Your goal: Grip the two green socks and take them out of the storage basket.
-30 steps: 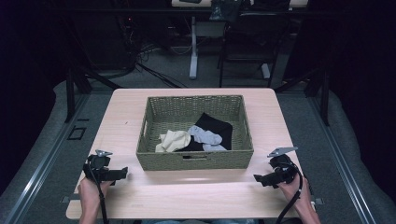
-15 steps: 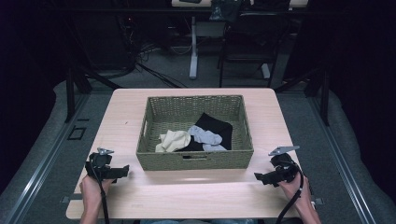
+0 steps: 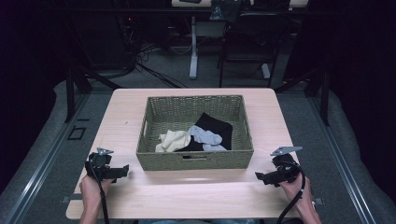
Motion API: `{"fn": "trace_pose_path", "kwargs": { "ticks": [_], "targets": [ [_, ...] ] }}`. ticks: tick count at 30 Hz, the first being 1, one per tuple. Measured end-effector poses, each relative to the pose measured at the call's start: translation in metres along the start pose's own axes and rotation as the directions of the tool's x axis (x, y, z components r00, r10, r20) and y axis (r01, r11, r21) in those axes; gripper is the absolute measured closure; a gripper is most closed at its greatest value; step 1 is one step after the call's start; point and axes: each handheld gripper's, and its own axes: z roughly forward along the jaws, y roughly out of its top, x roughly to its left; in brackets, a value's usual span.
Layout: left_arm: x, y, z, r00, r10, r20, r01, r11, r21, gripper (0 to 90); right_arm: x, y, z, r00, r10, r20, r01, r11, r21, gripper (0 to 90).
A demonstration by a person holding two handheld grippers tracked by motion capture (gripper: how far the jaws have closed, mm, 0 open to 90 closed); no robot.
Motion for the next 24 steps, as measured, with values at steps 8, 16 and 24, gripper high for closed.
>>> {"fn": "trace_pose_path", "kwargs": {
  "ticks": [8,16,24],
  "targets": [
    [0.004,-0.002,-0.006,0.9999,-0.010,-0.010,0.009,0.9996,-0.027,0.0,0.002,0.003,-0.001,0.9998,-0.019,0.005,0.019,0.9998,-0.007,3.6],
    [0.008,-0.002,-0.005,0.9997,-0.018,-0.019,0.018,0.9998,-0.007,0.0,0.002,0.003,0.000,0.9999,-0.014,0.003,0.014,0.9999,-0.006,3.6],
    [0.007,0.008,-0.021,0.9996,-0.024,-0.015,0.024,0.9993,-0.028,0.0,0.004,0.002,-0.001,0.9999,-0.011,0.009,0.011,0.9999,-0.010,3.7]
  ]
}}
